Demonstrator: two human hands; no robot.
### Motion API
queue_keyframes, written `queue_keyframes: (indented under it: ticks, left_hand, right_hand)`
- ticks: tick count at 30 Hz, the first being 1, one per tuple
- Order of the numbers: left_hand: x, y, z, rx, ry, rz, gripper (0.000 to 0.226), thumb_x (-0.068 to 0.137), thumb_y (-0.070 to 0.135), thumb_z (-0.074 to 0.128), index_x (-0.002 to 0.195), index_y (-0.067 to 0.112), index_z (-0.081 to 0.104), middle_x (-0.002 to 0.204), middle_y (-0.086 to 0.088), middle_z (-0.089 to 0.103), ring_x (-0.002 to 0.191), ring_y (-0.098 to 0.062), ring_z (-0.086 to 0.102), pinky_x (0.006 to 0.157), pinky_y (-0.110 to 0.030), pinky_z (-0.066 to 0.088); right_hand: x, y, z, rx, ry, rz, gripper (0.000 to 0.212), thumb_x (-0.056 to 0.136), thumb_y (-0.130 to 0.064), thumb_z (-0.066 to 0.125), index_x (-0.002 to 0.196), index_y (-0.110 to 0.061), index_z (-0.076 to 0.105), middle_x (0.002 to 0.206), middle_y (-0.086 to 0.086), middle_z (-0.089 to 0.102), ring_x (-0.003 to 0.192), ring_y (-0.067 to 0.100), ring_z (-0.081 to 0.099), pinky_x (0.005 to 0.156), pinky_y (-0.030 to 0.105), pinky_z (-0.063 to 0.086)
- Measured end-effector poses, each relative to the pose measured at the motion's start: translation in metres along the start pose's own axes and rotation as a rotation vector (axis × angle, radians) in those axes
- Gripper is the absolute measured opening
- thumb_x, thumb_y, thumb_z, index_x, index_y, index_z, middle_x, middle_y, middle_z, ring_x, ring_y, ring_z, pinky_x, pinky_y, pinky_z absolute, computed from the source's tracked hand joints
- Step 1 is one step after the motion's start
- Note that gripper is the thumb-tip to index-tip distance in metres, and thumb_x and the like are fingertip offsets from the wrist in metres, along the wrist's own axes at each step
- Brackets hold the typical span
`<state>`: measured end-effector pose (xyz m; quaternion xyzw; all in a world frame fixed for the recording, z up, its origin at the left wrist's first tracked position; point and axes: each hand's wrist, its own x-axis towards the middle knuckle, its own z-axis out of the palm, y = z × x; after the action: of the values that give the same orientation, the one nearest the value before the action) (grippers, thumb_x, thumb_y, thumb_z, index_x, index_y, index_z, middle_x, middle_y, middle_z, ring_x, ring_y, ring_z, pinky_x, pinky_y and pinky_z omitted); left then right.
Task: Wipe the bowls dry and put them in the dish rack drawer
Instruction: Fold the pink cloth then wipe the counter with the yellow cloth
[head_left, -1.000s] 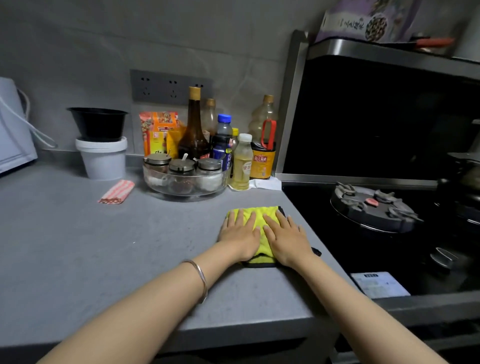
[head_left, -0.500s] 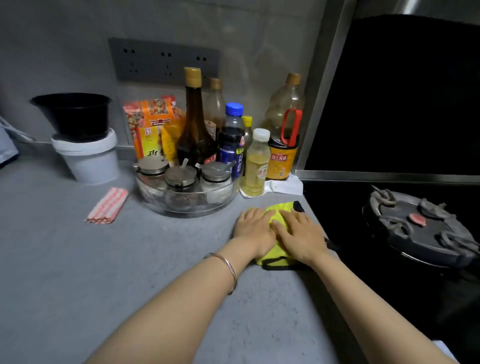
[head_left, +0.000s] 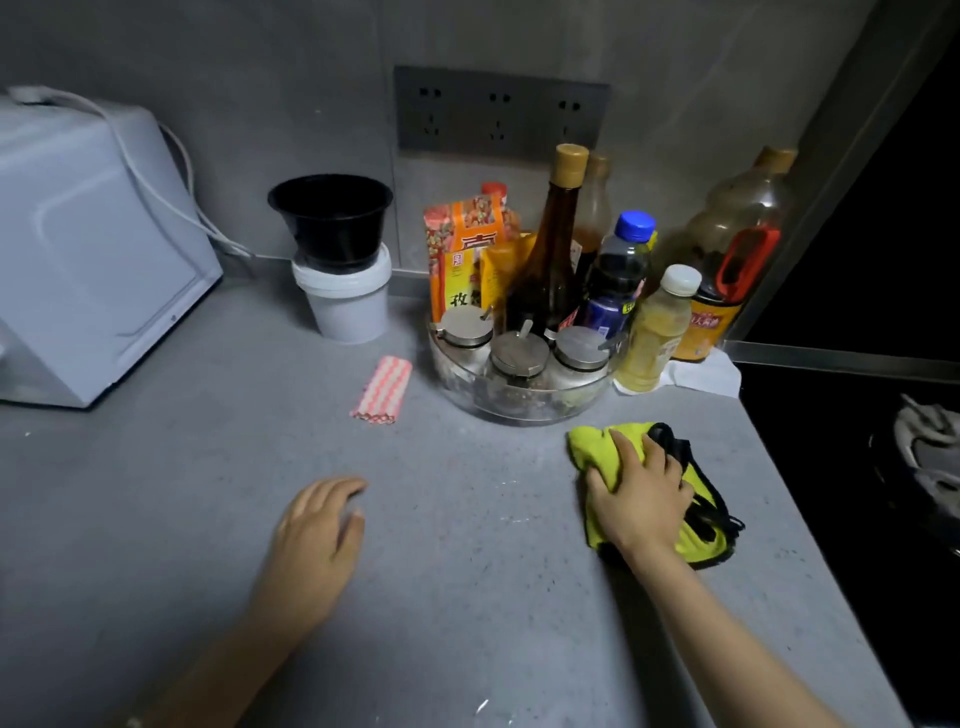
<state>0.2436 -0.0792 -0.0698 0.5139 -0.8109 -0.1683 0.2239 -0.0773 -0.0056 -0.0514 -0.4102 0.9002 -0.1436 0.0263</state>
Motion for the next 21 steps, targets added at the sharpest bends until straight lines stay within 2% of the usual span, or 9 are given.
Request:
queue_keyframes:
  ticks: [4, 8, 10, 13, 15, 17, 19, 21]
  left_hand:
    - [-0.016, -0.025, 0.000, 0.066, -0.010, -0.079, 0.058, 0.087, 0.040, 0.030, 0.119, 0.007, 0.065, 0.124, -0.012, 0.063, 0.119, -0.036, 0.055, 0.105, -0.036, 0.028]
    - [-0.012, -0.023, -0.010, 0.059, 0.031, -0.127, 0.062, 0.087, 0.044, 0.027, 0.123, 0.008, 0.063, 0.129, -0.013, 0.060, 0.125, -0.036, 0.050, 0.106, -0.040, 0.028]
    - [-0.013, -0.023, -0.015, 0.072, 0.051, -0.125, 0.063, 0.087, 0.044, 0.027, 0.123, 0.008, 0.063, 0.129, -0.013, 0.059, 0.125, -0.036, 0.050, 0.107, -0.041, 0.029]
    - [-0.020, -0.029, -0.023, 0.070, 0.052, -0.154, 0.068, 0.086, 0.049, 0.023, 0.127, 0.010, 0.060, 0.134, -0.011, 0.056, 0.131, -0.034, 0.044, 0.110, -0.043, 0.027]
    - [-0.023, -0.033, -0.029, 0.066, 0.049, -0.178, 0.064, 0.088, 0.047, 0.026, 0.130, 0.010, 0.058, 0.137, -0.010, 0.053, 0.134, -0.032, 0.040, 0.112, -0.042, 0.024]
    - [-0.026, -0.034, -0.034, 0.064, 0.043, -0.187, 0.057, 0.089, 0.039, 0.031, 0.131, 0.010, 0.057, 0.138, -0.011, 0.052, 0.134, -0.032, 0.039, 0.112, -0.042, 0.022]
    - [-0.028, -0.035, -0.038, 0.062, 0.047, -0.197, 0.056, 0.089, 0.038, 0.032, 0.130, 0.009, 0.058, 0.137, -0.012, 0.053, 0.133, -0.033, 0.040, 0.112, -0.042, 0.023]
    - [-0.034, -0.043, -0.040, 0.076, 0.053, -0.208, 0.061, 0.090, 0.044, 0.028, 0.126, 0.007, 0.060, 0.133, -0.013, 0.056, 0.130, -0.035, 0.044, 0.110, -0.044, 0.026]
  right_hand:
    - [-0.022, -0.069, 0.019, 0.004, -0.031, -0.088, 0.058, 0.086, -0.049, 0.049, 0.141, -0.031, 0.041, 0.150, 0.009, 0.033, 0.131, 0.033, 0.030, 0.101, 0.043, 0.026]
    - [-0.062, -0.138, 0.033, 0.046, -0.110, -0.327, 0.055, 0.068, -0.052, 0.050, 0.115, -0.029, 0.066, 0.121, 0.010, 0.061, 0.104, 0.035, 0.057, 0.079, 0.046, 0.046]
    - [-0.080, -0.143, 0.034, 0.034, -0.148, -0.470, 0.053, 0.067, -0.055, 0.045, 0.110, -0.032, 0.067, 0.115, 0.005, 0.064, 0.099, 0.030, 0.060, 0.073, 0.043, 0.050]
    - [-0.092, -0.109, 0.025, 0.035, -0.182, -0.645, 0.054, 0.068, -0.056, 0.046, 0.113, -0.033, 0.064, 0.118, 0.002, 0.063, 0.102, 0.028, 0.060, 0.075, 0.041, 0.049]
    - [-0.084, -0.071, 0.019, 0.013, -0.131, -0.610, 0.055, 0.068, -0.057, 0.047, 0.115, -0.034, 0.064, 0.117, 0.002, 0.063, 0.104, 0.030, 0.060, 0.077, 0.044, 0.047]
    - [-0.070, -0.035, 0.012, 0.000, -0.073, -0.412, 0.056, 0.070, -0.059, 0.047, 0.118, -0.034, 0.063, 0.124, 0.006, 0.060, 0.116, 0.037, 0.053, 0.087, 0.052, 0.042]
    - [-0.054, -0.012, 0.008, -0.002, -0.018, -0.209, 0.055, 0.078, -0.059, 0.050, 0.129, -0.038, 0.055, 0.143, 0.007, 0.045, 0.134, 0.042, 0.030, 0.102, 0.059, 0.027]
    - [-0.044, -0.013, 0.007, 0.004, -0.067, -0.090, 0.057, 0.084, -0.058, 0.051, 0.138, -0.041, 0.042, 0.153, 0.002, 0.027, 0.140, 0.038, 0.014, 0.110, 0.056, 0.017]
